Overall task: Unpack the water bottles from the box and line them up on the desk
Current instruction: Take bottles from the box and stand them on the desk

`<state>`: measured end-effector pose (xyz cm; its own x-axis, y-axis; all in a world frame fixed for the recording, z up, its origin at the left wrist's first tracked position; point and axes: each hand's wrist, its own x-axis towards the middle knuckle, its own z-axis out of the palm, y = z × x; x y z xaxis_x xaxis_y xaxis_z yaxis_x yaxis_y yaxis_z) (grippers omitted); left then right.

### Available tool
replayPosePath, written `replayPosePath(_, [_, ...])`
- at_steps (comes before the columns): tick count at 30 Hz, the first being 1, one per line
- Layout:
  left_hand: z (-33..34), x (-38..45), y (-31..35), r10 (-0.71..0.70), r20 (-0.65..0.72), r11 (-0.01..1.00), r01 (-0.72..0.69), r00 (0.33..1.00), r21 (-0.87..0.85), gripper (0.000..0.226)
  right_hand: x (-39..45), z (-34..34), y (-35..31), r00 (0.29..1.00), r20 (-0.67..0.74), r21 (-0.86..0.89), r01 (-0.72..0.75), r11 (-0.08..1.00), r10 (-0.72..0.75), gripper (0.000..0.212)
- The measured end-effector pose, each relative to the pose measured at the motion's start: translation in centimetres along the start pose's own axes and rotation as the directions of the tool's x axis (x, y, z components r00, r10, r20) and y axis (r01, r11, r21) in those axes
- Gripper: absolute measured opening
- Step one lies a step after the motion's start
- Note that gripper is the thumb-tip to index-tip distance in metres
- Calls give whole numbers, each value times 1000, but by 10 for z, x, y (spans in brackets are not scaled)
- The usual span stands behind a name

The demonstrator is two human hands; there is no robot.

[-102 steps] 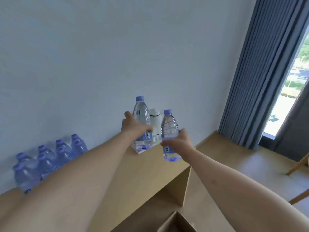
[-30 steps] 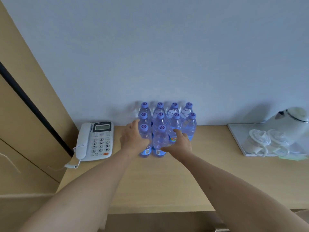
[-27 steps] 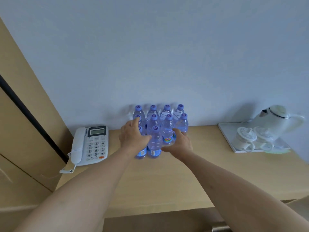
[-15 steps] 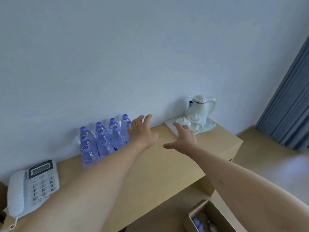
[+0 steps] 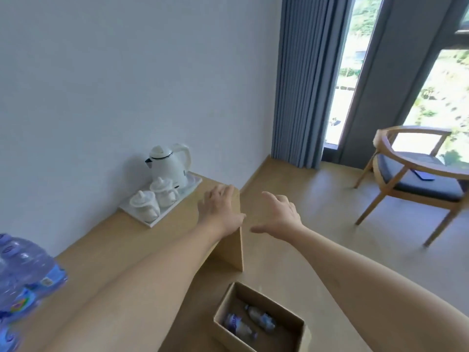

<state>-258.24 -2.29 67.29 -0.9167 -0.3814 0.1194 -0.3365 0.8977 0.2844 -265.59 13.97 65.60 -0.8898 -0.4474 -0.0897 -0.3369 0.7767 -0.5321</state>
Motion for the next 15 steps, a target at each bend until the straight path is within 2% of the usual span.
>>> replayPosePath(3, [39, 13, 40, 100, 67, 992, -105, 993, 67, 79, 7, -3, 54, 996, 14, 24, -90, 996, 89, 110])
replayPosePath(7, [93, 19, 66, 99, 191, 992, -113, 976, 61, 82, 5, 13, 114, 976, 94, 40, -201, 979, 197, 111])
replayPosePath(15, [195, 10, 37, 79, 419, 985, -135, 904, 105, 80, 3, 84, 178, 901, 267, 20, -361, 932, 343, 109])
